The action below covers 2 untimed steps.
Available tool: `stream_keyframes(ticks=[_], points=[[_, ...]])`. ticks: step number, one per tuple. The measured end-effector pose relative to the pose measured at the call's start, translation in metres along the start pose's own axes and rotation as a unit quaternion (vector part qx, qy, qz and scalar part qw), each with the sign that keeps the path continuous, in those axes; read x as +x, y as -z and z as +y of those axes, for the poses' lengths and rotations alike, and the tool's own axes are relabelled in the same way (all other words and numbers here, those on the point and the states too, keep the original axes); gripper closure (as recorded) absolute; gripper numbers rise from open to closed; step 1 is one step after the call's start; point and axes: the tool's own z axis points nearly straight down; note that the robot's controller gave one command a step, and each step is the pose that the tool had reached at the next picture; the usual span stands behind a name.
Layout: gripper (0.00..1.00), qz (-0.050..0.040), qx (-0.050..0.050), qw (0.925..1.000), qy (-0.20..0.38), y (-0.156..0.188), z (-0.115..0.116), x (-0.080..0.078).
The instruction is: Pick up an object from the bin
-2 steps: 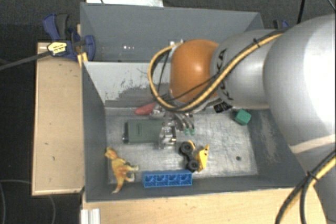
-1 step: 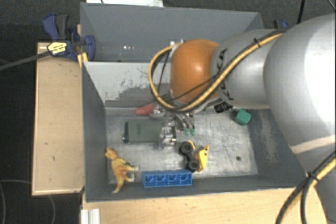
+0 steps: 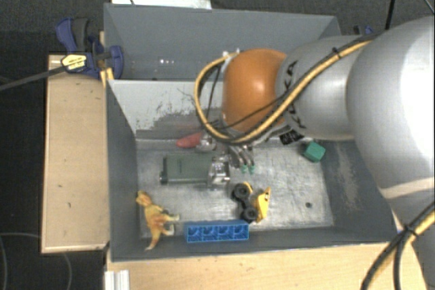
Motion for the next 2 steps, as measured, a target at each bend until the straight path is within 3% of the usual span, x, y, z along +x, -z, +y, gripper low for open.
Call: stream_keyframes(ticks=[2], points=[[1.00,-0.0061,0.000,1.0000,-0.001,0.045,-0.001,-0.002]])
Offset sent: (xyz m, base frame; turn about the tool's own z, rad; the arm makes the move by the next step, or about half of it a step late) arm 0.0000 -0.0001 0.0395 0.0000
